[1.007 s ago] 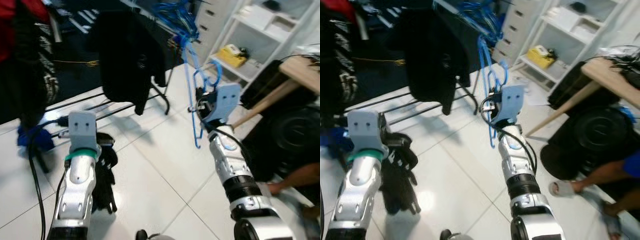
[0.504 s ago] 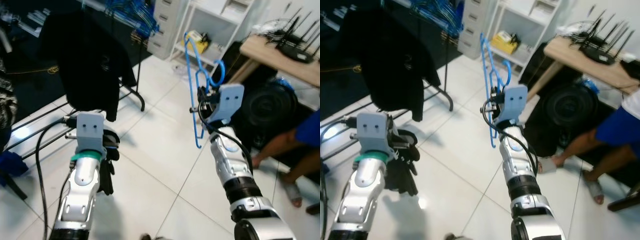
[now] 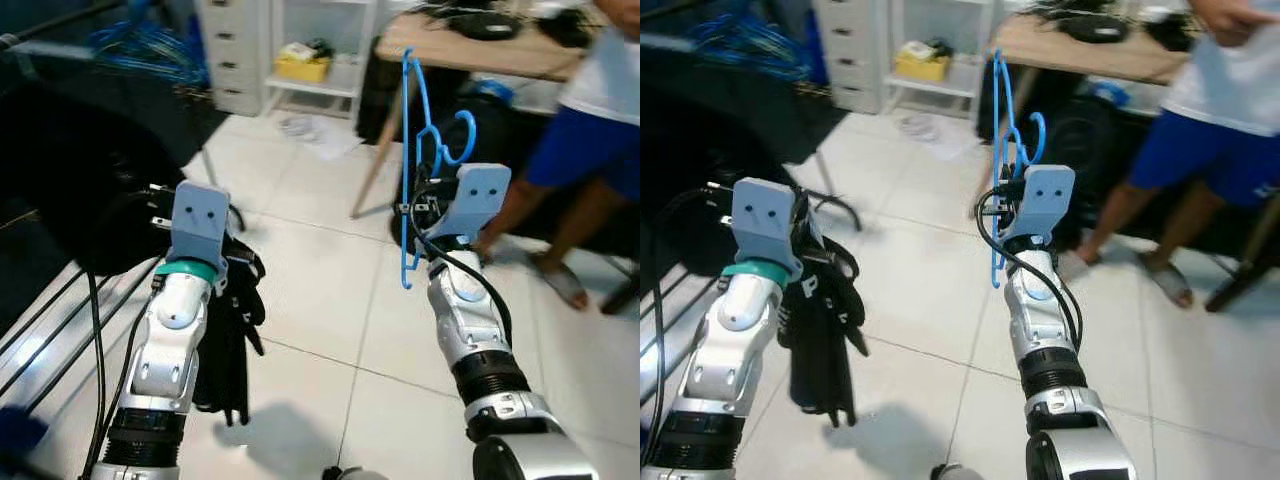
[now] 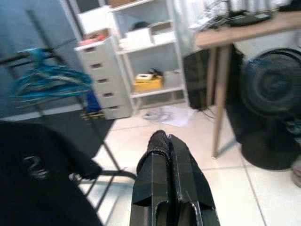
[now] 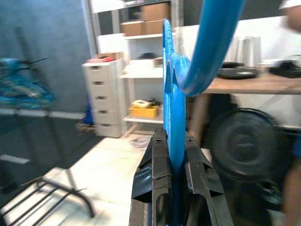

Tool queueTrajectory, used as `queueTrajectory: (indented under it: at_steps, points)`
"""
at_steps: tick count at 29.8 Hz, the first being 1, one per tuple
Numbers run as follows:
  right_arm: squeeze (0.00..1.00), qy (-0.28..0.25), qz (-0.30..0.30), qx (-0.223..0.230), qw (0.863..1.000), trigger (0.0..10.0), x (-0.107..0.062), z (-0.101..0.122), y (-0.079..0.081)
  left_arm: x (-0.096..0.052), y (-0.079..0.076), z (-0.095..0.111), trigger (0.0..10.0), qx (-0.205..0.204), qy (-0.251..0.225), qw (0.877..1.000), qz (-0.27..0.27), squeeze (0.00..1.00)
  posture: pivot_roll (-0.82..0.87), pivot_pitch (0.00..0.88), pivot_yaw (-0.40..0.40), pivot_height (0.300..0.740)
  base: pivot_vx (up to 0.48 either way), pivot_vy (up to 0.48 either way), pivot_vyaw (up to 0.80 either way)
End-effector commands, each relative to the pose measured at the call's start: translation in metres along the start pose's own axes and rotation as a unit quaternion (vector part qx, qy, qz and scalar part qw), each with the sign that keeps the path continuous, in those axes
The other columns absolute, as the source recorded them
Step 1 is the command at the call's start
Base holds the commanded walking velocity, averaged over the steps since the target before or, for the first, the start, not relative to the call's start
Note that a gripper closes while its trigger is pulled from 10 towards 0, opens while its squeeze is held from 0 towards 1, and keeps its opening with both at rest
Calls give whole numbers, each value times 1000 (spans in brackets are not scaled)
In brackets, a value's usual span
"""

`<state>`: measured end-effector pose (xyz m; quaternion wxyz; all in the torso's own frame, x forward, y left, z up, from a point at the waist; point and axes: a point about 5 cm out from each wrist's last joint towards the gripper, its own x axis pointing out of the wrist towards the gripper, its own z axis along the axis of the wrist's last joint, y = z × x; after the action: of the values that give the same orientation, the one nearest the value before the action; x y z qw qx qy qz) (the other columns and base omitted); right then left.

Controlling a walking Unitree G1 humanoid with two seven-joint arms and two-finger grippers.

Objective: Hang hanger

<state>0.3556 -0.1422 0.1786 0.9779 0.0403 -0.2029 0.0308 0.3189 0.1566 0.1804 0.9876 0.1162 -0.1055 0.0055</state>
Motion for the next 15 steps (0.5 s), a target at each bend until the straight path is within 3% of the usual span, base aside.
queueTrajectory:
  at_steps: [1, 6, 15]
  points:
    - [0, -1, -10, -1, 1000, 10000, -4, 0, -6, 2, -1, 2, 10000, -7, -4, 1000, -1, 0, 27, 0, 82, 740, 0, 0, -788]
    - [0, -5, -7, -4, 1000, 10000, -2, 4, -9, -3, -2, 6, 10000, -8, -11, 1000, 2, 0, 54, 0, 31, 740, 0, 0, -788]
    - [0, -23, -3, -4, 1000, 10000, 2, 15, -8, -11, -4, 12, 10000, -10, -20, 1000, -2, 0, 50, 0, 31, 740, 0, 0, -788]
